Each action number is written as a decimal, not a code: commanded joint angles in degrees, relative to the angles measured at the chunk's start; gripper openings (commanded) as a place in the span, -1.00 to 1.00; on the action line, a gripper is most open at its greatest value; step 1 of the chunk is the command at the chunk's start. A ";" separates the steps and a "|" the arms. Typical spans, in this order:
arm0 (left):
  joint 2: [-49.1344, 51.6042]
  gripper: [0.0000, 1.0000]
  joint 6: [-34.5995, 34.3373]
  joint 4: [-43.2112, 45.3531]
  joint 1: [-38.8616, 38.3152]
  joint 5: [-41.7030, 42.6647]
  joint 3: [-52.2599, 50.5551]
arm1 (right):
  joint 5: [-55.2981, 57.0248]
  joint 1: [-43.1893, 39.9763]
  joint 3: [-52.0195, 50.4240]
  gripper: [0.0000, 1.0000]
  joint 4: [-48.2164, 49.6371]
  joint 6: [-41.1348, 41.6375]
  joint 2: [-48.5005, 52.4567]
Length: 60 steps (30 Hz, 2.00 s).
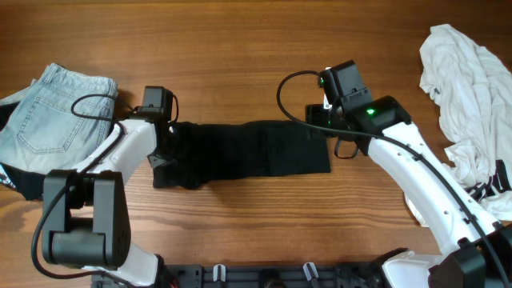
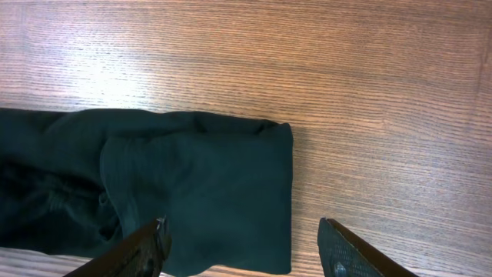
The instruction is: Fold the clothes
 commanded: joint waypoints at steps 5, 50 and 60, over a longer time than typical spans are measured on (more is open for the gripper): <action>2.86 -0.92 0.74 -5.46 2.56 -10.80 1.14 | 1.90 -0.55 -0.79 0.33 0.13 0.87 0.13; -3.17 -0.03 -0.98 -16.41 -26.40 -2.78 31.50 | -6.64 -11.13 -0.79 0.39 2.16 -8.31 0.13; -5.09 0.26 -2.91 -19.91 -5.55 1.20 29.53 | -36.83 -2.38 -0.79 0.42 2.62 -18.78 5.42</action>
